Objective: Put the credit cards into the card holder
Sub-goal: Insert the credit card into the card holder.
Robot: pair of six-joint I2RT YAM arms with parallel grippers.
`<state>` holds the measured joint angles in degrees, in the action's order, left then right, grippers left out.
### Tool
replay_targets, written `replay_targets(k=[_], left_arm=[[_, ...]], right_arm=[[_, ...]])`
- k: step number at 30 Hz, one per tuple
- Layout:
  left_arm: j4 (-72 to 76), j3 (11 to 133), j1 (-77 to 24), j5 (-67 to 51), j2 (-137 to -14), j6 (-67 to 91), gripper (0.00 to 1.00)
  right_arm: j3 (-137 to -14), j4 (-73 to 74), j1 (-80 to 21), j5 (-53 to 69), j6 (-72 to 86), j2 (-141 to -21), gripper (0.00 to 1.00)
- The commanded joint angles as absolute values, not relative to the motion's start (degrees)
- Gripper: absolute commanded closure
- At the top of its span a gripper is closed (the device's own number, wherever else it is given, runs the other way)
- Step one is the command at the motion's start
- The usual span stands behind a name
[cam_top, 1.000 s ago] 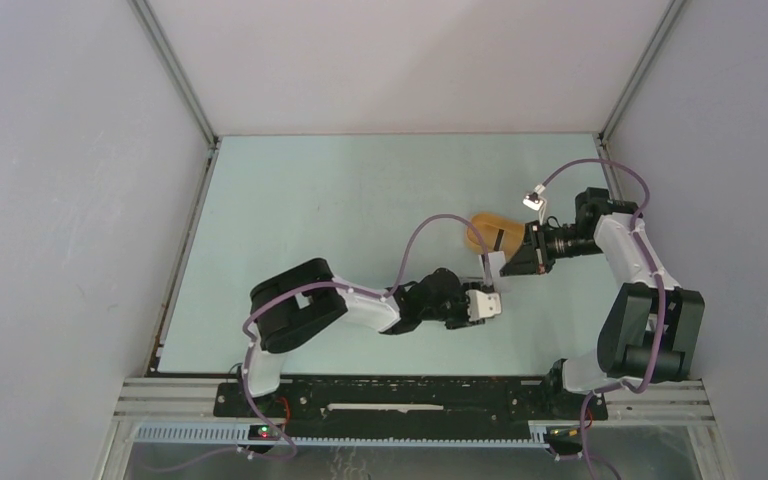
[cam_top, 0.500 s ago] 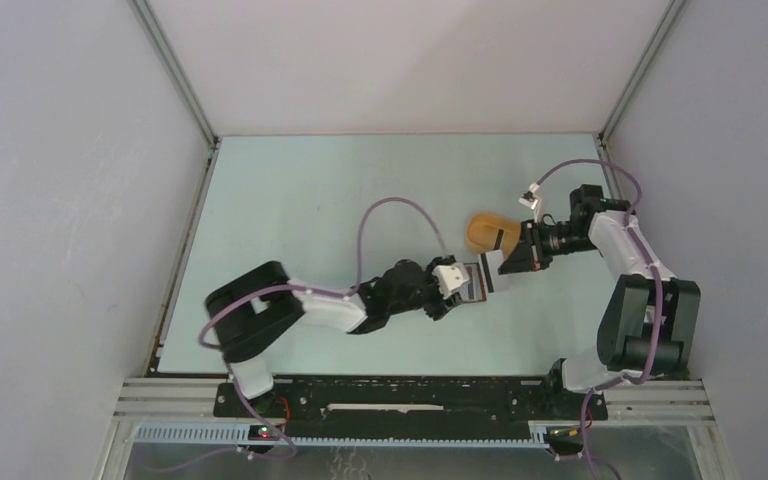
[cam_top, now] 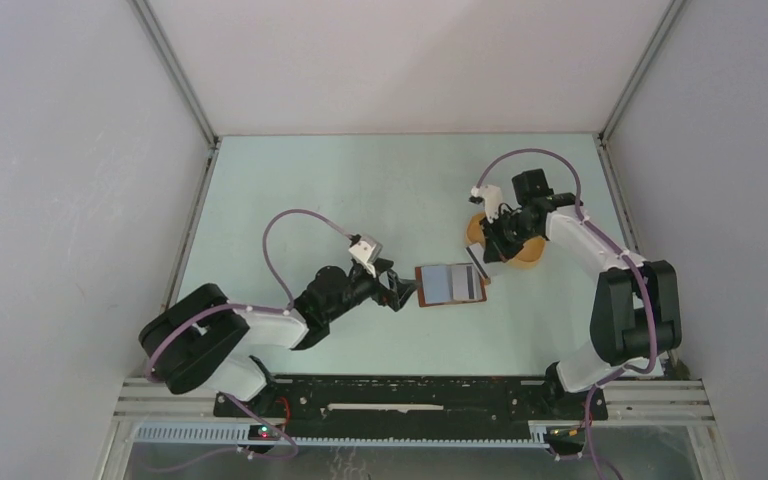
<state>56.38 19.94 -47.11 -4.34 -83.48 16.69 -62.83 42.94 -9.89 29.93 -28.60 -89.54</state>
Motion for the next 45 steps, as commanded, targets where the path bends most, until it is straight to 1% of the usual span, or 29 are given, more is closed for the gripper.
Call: replay_targets(k=[1,5,6,10,16,19,24,27,28,31,34,39,45], left_arm=[[57.7,17.0,-47.2,-0.2,-77.4,19.3,0.05],[57.3,13.5,-47.1,5.0,-70.2,17.1,0.02],[56.6,12.9,-47.1,5.7,-68.2,16.0,0.01],[51.7,12.3,-46.7,6.7,-62.1,14.9,0.0],[50.5,10.6,-46.6,9.2,-58.1,19.4,0.0],[50.5,10.5,-46.5,7.6,-58.0,21.9,0.0],[51.1,12.0,-46.4,3.0,-61.6,29.6,0.0],[53.4,12.9,-46.4,1.4,-66.0,34.9,0.04],[54.4,13.0,-46.5,1.2,-67.6,36.3,0.08],[57.5,13.2,-46.4,1.3,-71.9,38.7,0.15],[57.4,15.0,-46.5,0.7,-76.3,40.1,0.22],[59.2,18.2,-46.6,-1.7,-84.5,42.8,0.33],[61.4,19.1,-46.9,-0.2,-89.9,45.4,0.38]], right_arm=[[-66.8,37.1,-12.9,21.1,-32.1,-90.9,1.0],[-69.5,36.3,-13.9,16.2,-33.0,-94.6,1.0],[-70.0,36.0,-14.0,15.0,-33.4,-95.3,1.0],[-71.2,34.5,-14.1,10.9,-34.9,-97.0,1.0],[-71.4,32.4,-13.6,5.2,-36.0,-96.4,1.0],[-71.7,32.0,-12.0,4.9,-35.6,-96.0,1.0],[-72.1,36.7,-10.5,11.7,-33.5,-92.6,1.0],[-72.1,40.1,-11.1,21.6,-30.0,-89.7,1.0],[-72.1,41.2,-11.3,25.0,-28.0,-89.0,1.0],[-71.9,44.5,-11.4,35.6,-23.9,-89.4,1.0],[-70.5,45.5,-10.6,44.6,-20.1,-92.1,1.0],[-66.4,41.4,-8.0,48.8,-12.9,-97.2,1.0],[-60.8,32.8,-3.8,51.9,-4.6,-98.3,1.0]])
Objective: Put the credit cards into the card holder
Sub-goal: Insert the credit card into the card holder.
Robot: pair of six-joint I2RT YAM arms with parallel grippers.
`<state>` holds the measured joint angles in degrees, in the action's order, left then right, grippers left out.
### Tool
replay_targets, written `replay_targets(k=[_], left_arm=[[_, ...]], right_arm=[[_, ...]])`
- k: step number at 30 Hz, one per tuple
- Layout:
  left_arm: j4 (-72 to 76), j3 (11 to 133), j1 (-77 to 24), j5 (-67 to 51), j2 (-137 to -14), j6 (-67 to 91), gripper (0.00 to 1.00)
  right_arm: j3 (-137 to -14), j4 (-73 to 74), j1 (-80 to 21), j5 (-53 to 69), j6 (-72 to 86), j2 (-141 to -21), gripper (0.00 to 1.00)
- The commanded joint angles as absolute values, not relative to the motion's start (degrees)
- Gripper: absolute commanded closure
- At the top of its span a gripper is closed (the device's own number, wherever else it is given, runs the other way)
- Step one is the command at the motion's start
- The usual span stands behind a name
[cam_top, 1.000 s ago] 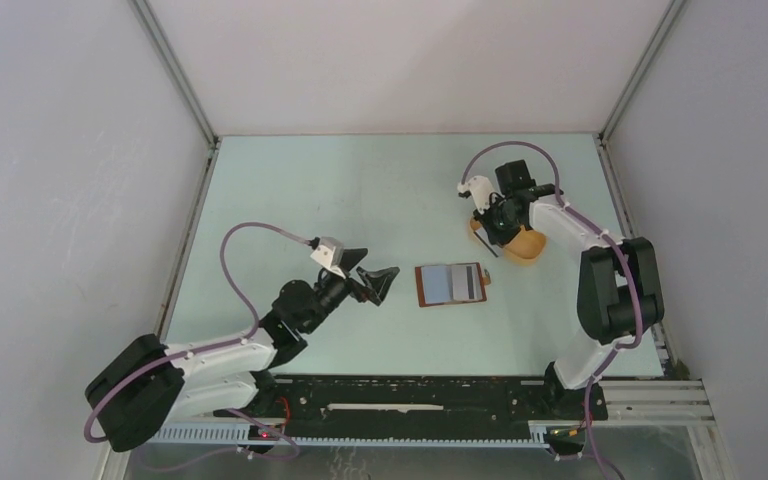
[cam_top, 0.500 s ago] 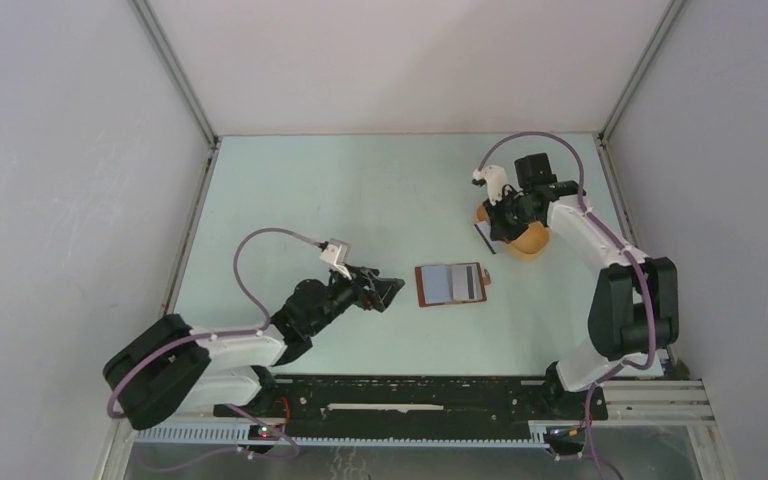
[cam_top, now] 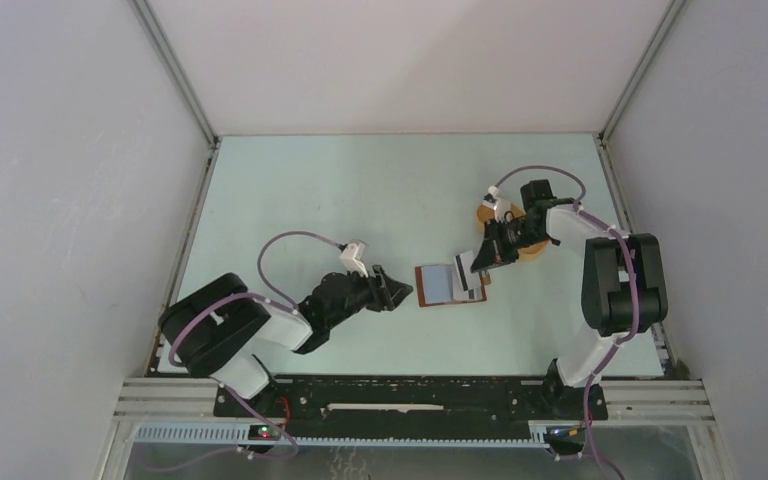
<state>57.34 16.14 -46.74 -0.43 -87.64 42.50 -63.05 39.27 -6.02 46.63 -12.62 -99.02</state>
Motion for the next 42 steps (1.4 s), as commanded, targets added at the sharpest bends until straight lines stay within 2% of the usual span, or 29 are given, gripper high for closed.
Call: replay_targets(k=[1,6,16,25,42], left_arm=[[61.4,19.1,-47.1,-0.2,-90.4,45.6,0.39],[61.4,19.7,-47.9,2.7,-93.0,47.2,0.44],[60.9,20.9,-50.1,5.8,-96.4,49.5,0.48],[54.2,24.0,-51.6,7.7,-98.1,49.7,0.52],[52.2,27.0,-51.9,5.7,-101.6,49.9,0.54]], right_arm=[[-60.2,31.8,-3.6,52.3,-3.6,-98.3,1.0],[-57.3,26.0,-3.4,51.1,2.3,-97.7,1.0],[-53.1,18.8,-2.8,52.6,8.4,-99.3,1.0],[-52.9,18.4,-2.6,53.9,9.6,-102.0,1.0],[-52.9,18.1,-3.1,56.6,11.1,-106.1,1.0]])
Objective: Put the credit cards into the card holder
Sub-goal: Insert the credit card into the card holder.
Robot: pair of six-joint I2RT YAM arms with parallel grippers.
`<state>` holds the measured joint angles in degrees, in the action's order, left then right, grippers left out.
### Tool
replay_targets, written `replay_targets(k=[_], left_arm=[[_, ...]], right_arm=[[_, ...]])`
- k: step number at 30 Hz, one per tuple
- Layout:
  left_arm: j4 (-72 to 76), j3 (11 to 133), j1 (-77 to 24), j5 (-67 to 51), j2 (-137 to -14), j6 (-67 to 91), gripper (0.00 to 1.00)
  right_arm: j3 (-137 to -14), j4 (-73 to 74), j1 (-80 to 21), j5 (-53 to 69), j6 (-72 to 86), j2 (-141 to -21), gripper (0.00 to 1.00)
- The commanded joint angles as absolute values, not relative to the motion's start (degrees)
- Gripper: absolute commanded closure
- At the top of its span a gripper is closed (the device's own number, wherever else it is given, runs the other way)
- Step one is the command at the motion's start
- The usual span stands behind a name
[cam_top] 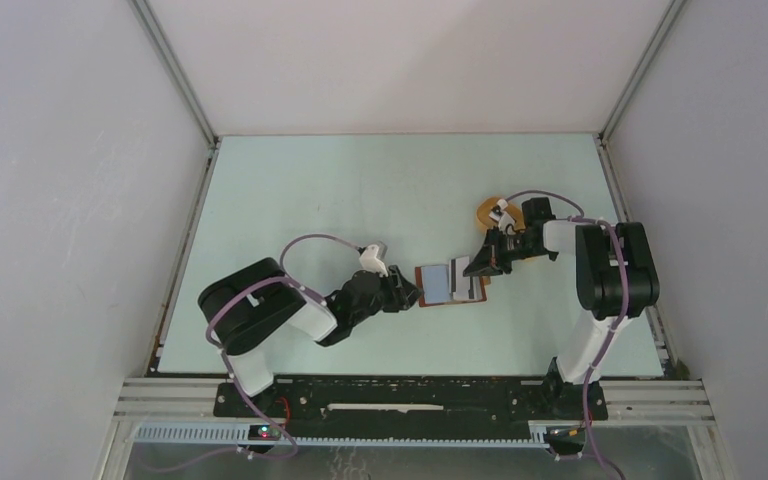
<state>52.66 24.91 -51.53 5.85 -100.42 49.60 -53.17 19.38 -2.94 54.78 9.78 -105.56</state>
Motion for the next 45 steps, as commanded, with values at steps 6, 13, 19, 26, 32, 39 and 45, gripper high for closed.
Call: replay_targets(k=[6,13,19,26,32,39,45], left_arm=[[51.7,27.6,-51.9,5.1,-102.1,49.9,0.55],[51.5,28.4,-51.9,4.5,-103.0,50.2,0.55],[51.1,28.6,-51.9,4.3,-103.3,50.2,0.56],[50.1,29.4,-51.9,3.8,-103.7,50.1,0.59],[49.6,29.9,-51.9,3.3,-104.1,50.1,0.62],[49.5,30.2,-51.9,3.0,-104.7,50.1,0.64],[49.4,30.0,-51.9,3.2,-104.5,50.2,0.65]], right_arm=[[-52.4,16.6,-3.1,59.0,12.7,-106.9,1.0],[-52.2,16.1,-3.2,59.3,13.2,-108.0,1.0],[-51.5,16.2,-3.1,58.6,13.6,-108.0,1.0],[-50.2,16.6,-3.2,57.4,13.8,-107.0,1.0],[-49.3,16.6,-3.2,55.9,14.8,-106.3,1.0],[-48.6,16.8,-4.5,54.6,14.1,-104.6,1.0],[-47.7,16.5,-6.2,53.0,13.8,-102.4,1.0]])
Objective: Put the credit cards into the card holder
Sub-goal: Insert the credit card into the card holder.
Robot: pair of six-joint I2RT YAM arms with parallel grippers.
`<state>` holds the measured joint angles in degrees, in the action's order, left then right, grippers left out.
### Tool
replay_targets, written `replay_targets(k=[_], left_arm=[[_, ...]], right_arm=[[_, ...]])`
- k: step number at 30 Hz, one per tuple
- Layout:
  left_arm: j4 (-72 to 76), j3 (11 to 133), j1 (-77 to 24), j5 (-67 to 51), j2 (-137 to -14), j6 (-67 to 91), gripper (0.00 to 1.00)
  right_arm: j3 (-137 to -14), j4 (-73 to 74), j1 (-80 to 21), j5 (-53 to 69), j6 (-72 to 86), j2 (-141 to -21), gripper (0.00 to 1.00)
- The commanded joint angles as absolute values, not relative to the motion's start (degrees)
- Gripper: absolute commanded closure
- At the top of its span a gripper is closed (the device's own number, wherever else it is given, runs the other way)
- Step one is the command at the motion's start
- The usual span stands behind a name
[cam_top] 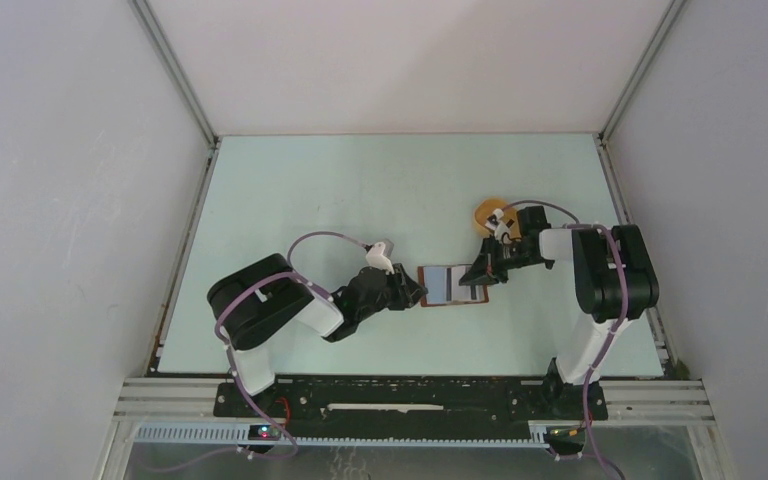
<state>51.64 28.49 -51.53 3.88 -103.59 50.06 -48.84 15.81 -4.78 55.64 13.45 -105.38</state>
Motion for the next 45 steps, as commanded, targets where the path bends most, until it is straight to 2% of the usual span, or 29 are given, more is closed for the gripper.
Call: replay_targets(k=[1,19,27,32,36,45], left_arm=[[49.4,30.0,-51.9,3.1,-104.5,50.2,0.65],[50.8,30.1,-51.9,1.1,-105.1,50.4,0.68],[51.4,29.7,-51.9,1.1,-105.1,50.5,0.68],[51.7,29.5,-51.9,1.1,-104.8,50.5,0.68],[51.9,28.9,-51.9,1.4,-104.3,50.5,0.68],[52.4,28.7,-51.9,0.9,-104.1,50.5,0.68]], right_arm=[[-47.7,16.5,-6.4,52.9,13.8,-102.5,1.0],[-52.2,16.9,-10.9,51.9,13.4,-105.9,1.0],[-55.6,21.9,-11.8,49.3,9.3,-106.3,0.82],[-56.7,24.4,-11.8,47.3,6.8,-104.3,0.65],[-57.3,25.8,-12.0,46.4,5.5,-102.8,0.59],[-58.8,28.0,-15.0,41.5,3.6,-101.3,0.52]])
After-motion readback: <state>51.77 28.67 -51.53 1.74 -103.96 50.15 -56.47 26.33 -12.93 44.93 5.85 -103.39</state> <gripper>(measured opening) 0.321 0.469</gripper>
